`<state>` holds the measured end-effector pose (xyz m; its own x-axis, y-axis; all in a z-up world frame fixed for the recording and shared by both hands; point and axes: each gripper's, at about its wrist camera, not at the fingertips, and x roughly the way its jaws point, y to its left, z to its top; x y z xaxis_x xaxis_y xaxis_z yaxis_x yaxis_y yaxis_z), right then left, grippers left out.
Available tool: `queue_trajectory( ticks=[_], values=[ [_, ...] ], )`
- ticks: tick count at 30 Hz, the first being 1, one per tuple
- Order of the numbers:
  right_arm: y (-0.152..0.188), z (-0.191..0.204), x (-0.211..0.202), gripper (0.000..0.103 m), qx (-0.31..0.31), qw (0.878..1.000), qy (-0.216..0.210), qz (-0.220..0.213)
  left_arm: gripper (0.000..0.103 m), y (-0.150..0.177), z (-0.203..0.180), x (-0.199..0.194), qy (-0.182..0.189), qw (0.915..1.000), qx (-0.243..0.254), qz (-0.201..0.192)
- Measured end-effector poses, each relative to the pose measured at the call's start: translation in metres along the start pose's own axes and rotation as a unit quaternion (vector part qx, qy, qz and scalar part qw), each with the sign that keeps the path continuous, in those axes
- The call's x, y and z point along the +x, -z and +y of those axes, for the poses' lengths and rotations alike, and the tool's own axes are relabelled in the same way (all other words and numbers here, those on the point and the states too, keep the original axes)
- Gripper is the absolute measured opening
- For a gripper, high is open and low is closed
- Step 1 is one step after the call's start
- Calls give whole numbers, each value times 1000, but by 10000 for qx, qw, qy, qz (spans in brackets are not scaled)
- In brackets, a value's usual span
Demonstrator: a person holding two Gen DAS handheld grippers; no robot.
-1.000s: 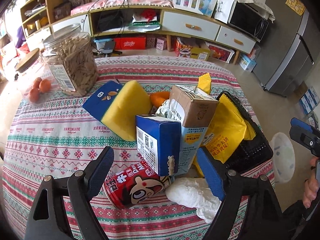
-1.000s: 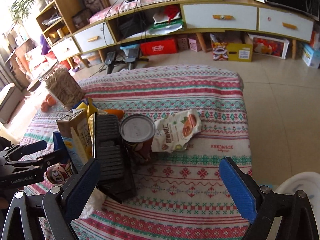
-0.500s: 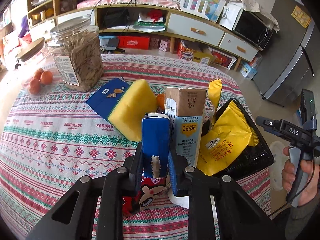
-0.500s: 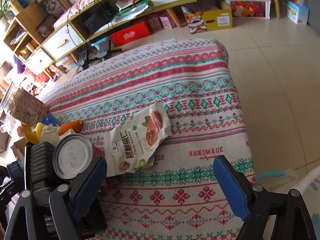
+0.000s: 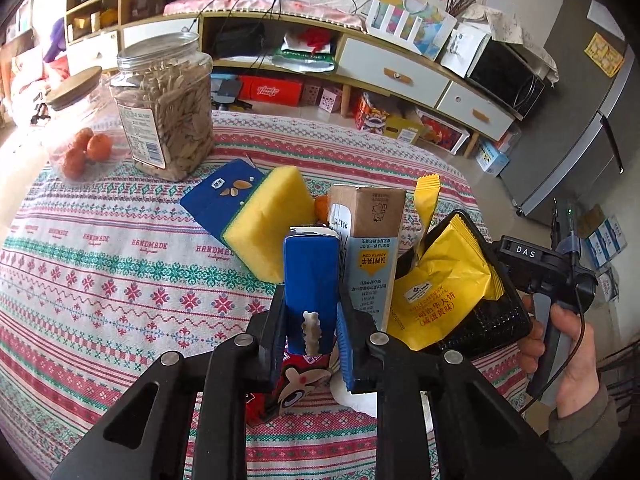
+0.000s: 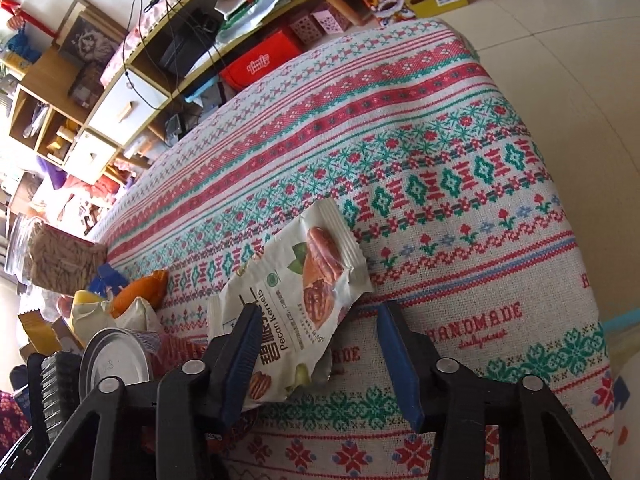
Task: Collect trash
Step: 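Grasp the white nut snack packet with the right tool while the left tool grasps the small blue carton, then carry both items over the white bucket and open both tools to drop them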
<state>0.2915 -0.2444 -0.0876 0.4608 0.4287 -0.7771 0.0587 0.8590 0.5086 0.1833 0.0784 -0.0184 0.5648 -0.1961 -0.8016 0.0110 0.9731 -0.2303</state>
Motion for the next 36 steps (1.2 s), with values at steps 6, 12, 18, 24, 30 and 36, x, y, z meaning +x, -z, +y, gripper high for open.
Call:
queue_trajectory(
  ticks=[6, 12, 18, 24, 30, 36],
  values=[
    [5, -3, 8, 4, 127, 9996, -260, -31, 23, 1, 1, -8, -35, 9999, 6, -149],
    [2, 6, -37, 3, 55, 9970, -489, -590, 23, -1, 14, -22, 14, 9993, -186, -323],
    [7, 13, -64, 2, -202, 9959, -194, -856, 23, 0, 15, -32, 152, 9985, -248, -459],
    [8, 8, -92, 2, -305, 9935, 29, -1096, 23, 0, 16, -46, 256, 9976, -295, -580],
    [14, 2, -121, 2, -339, 9918, 57, -1234, 23, -1, -1, -61, 445, 9961, -209, -727],
    [24, -8, -155, 2, -380, 9897, 18, -1381, 23, 3, -32, -80, 796, 9930, -72, -870]
  ],
)
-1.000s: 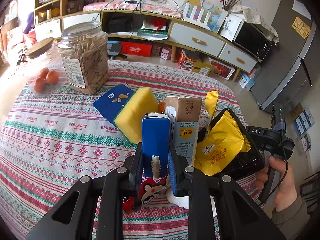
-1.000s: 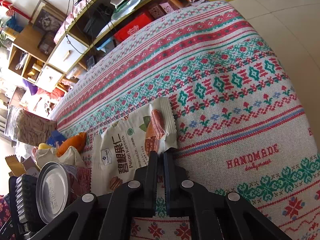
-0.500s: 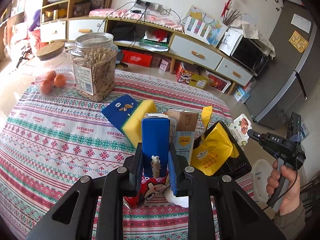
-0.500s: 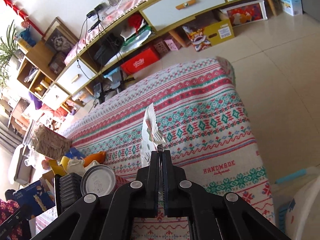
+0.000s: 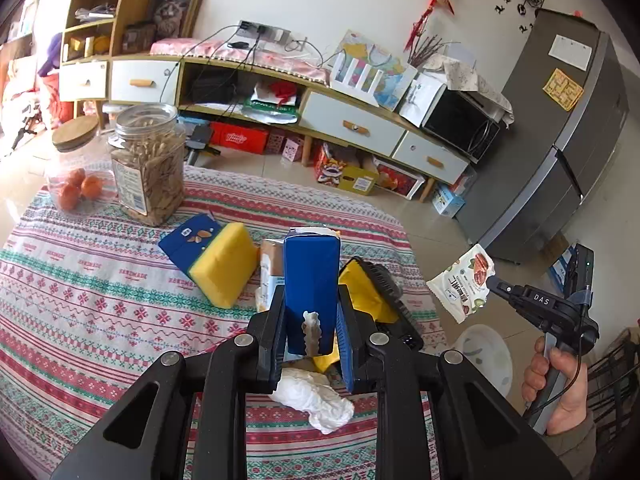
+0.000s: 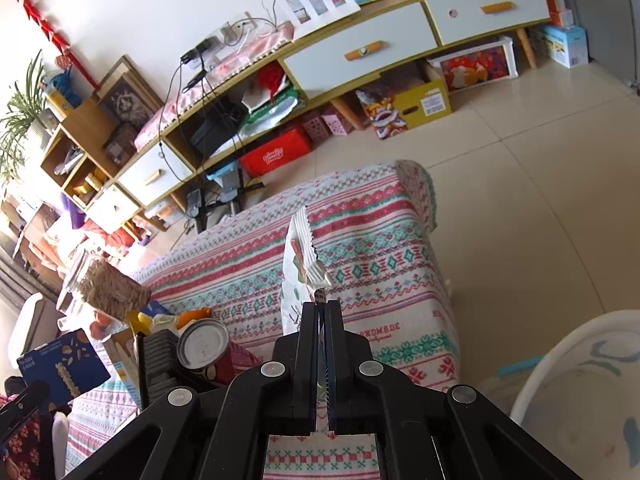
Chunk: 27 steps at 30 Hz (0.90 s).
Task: Collect trash
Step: 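Carry both items over the white bucket and open both tools to drop them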
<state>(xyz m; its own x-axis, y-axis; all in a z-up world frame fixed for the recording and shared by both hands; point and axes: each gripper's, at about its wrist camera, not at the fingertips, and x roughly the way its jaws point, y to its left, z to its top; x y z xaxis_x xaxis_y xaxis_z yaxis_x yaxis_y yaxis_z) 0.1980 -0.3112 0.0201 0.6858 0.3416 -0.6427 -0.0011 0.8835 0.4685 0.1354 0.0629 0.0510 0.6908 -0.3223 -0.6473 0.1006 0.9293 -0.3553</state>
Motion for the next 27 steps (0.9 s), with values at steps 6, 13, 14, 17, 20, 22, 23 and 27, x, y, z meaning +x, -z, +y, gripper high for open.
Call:
queue_trajectory(
  ticks=[6, 13, 14, 17, 20, 22, 23, 27],
  values=[
    [3, -20, -43, 2, -20, 9997, 127, -217, 23, 15, -49, 5, 640, 9977, 131, 179],
    [2, -62, -92, 2, 284, 9987, 148, -404, 23, 37, -139, 34, 1081, 9888, 870, 547],
    [2, -67, -97, 2, 312, 9984, 180, -441, 23, 42, -151, 39, 1141, 9870, 948, 612],
    [4, -79, -113, 2, 303, 9969, 476, -548, 23, 58, -182, 63, 1232, 9817, 1147, 891],
    [7, -86, -123, 2, 53, 9906, 1209, -631, 23, 73, -208, 91, 1437, 9748, 1163, 1245],
    [8, -93, -120, 2, -46, 9863, 1564, -528, 23, 83, -226, 109, 1634, 9695, 1125, 1436],
    [10, -99, -116, 2, -35, 9855, 1645, -423, 23, 88, -236, 118, 1723, 9669, 1106, 1520],
    [14, -120, -93, 2, -59, 9815, 1911, 121, 23, 116, -271, 152, 1716, 9611, 1193, 1808]
  ],
)
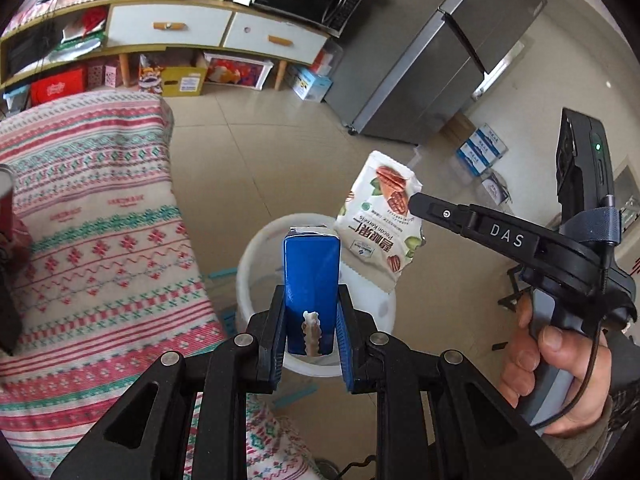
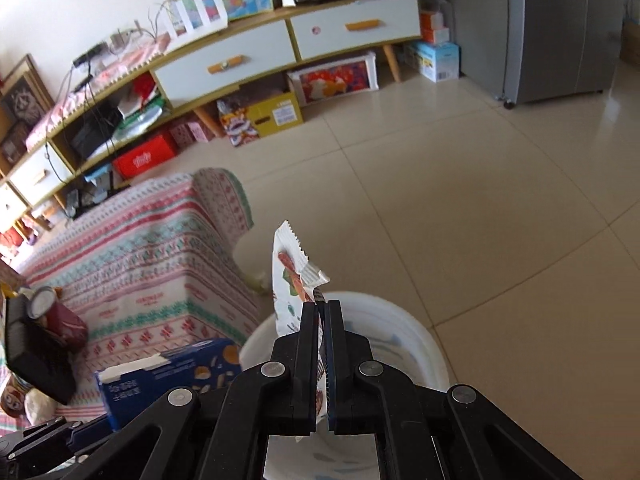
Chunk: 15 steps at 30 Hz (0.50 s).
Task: Collect trash
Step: 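Carry both items over the white bucket and open both tools to drop them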
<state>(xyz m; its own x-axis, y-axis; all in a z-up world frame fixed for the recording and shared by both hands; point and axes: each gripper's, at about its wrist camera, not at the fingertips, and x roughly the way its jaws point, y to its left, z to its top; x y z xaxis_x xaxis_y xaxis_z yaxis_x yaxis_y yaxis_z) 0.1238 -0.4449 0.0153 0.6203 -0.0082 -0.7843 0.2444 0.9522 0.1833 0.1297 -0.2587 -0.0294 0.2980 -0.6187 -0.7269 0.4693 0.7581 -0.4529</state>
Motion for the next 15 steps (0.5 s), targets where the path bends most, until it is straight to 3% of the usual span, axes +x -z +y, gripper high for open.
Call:
queue_trajectory(
  ticks=[5, 15],
  values=[
    [7, -6, 29, 2, -179, 9982, 135, 551, 23, 4, -7, 43, -286, 9991, 34, 299],
    [17, 0, 52, 7, -311, 9939, 246, 1027, 30, 5, 5, 73, -700, 9953, -118, 659]
  ],
)
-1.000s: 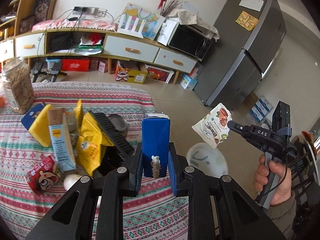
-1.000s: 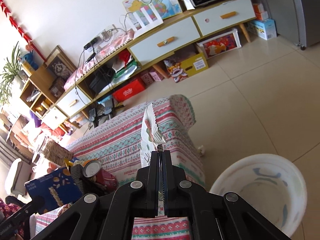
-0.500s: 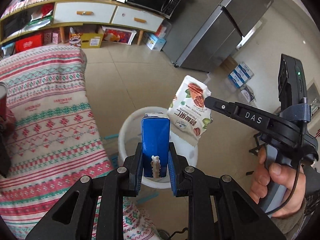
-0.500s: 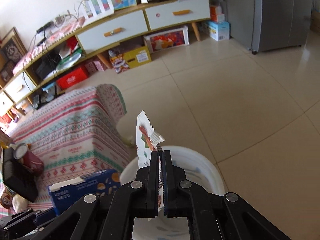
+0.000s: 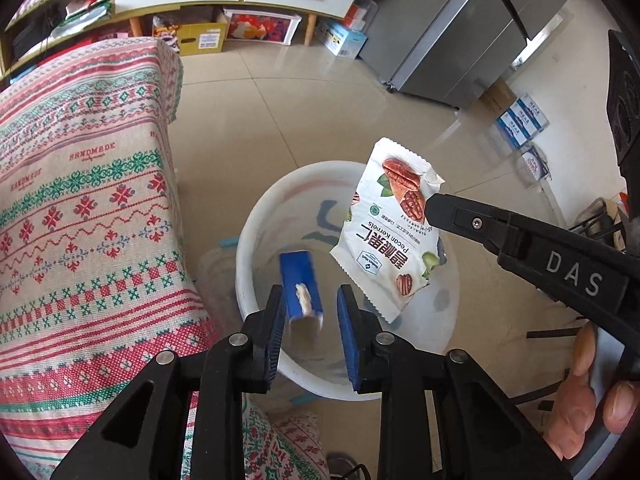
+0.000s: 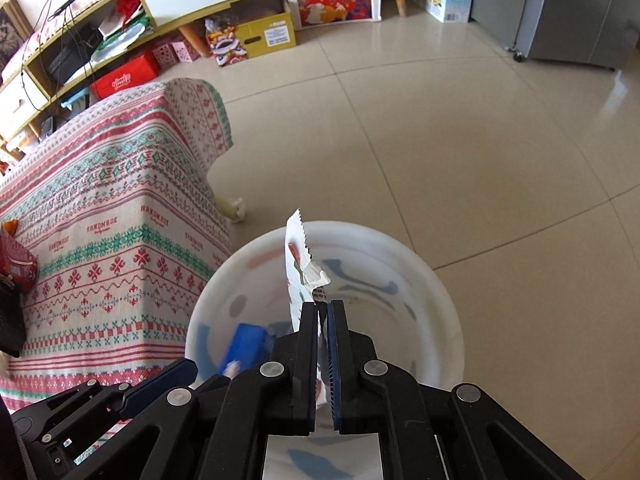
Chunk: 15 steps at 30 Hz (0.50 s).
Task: Collect trash
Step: 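Carry both items over the white bucket and open both tools to drop them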
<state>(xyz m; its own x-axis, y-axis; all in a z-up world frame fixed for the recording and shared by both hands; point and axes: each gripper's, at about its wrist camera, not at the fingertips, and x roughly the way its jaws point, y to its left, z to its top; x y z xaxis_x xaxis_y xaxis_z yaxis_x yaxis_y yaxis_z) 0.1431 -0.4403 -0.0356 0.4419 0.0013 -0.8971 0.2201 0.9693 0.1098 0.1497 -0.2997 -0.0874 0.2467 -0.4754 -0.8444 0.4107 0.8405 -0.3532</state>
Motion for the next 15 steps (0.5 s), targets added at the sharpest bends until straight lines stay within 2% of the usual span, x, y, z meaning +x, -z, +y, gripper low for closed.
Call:
queue_trajectory(
  ticks=[3, 9, 12, 15],
  values=[
    [0, 3, 2, 25, 6, 10000, -26, 64, 35, 2, 4, -6, 32, 10000, -1, -50],
    [-4, 10, -12, 30, -29, 9994, -212, -260, 36, 6, 18, -37, 103, 9998, -52, -176],
    [-6, 19, -27, 32, -84, 9966, -587, -565, 36, 10, 29, -60, 38, 9996, -7, -278],
    [-7, 35, -42, 42, -219, 9919, -896, -877, 36, 15, 43, -89, -78, 9991, 68, -422]
  ],
)
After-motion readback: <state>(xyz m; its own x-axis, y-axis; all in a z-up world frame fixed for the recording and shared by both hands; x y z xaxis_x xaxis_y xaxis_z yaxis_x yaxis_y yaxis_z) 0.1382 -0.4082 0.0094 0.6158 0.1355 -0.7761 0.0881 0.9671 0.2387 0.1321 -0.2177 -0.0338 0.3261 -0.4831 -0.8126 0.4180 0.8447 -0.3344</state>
